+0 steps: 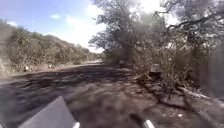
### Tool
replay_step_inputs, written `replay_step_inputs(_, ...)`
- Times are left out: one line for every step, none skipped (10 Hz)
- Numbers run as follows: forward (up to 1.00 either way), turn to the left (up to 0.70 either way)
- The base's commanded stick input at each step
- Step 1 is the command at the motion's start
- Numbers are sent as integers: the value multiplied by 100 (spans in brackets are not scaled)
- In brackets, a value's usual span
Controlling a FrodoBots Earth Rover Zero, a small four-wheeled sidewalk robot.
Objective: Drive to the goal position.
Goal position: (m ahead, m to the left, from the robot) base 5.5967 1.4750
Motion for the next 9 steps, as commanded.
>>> replay_step_inputs(50,0)
replay_step_inputs(50,0)
replay_step_inputs(50,0)
replay_step_inputs(50,0)
replay_step_inputs(50,0)
replay_step_inputs(50,0)
replay_step_inputs(50,0)
replay_step_inputs(50,0)
replay_step_inputs(50,0)
